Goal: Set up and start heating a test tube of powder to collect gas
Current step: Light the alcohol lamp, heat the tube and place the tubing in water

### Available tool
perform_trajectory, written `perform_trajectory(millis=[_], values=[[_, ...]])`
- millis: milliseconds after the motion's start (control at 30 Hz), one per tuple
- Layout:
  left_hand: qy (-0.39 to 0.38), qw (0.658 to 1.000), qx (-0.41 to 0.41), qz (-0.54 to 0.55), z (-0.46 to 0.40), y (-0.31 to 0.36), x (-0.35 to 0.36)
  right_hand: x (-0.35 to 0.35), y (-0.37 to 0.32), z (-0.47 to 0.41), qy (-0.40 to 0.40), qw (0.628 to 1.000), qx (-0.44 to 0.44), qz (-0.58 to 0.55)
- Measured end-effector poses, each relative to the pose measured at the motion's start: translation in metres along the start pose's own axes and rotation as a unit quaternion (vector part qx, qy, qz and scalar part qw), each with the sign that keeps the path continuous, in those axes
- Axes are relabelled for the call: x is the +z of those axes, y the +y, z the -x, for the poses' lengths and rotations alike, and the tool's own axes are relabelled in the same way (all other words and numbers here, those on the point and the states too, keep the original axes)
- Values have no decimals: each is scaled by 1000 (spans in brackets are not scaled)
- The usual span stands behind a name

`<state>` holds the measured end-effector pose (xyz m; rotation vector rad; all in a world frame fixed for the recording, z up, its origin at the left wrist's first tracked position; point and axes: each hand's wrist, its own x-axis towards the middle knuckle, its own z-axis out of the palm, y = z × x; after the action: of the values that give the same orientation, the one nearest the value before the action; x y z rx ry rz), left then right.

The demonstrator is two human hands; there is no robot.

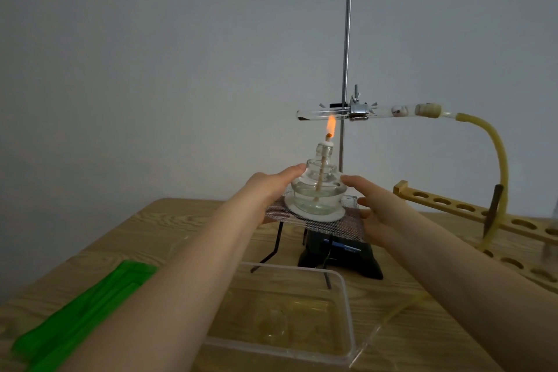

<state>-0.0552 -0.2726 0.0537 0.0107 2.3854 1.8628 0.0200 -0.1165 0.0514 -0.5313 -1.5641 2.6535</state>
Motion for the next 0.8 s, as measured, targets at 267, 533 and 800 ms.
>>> perform_trajectory(millis=[267, 533, 800], values=[[12, 999, -15, 46, 3, -4, -11, 13, 2, -7, -5, 1000, -11, 20], [14, 998, -22, 61, -5, -14, -25, 25, 6, -14, -14, 999, -6, 44], [2, 993, -46, 105, -9, -19, -35, 34, 10, -21, -12, 998, 2, 64]])
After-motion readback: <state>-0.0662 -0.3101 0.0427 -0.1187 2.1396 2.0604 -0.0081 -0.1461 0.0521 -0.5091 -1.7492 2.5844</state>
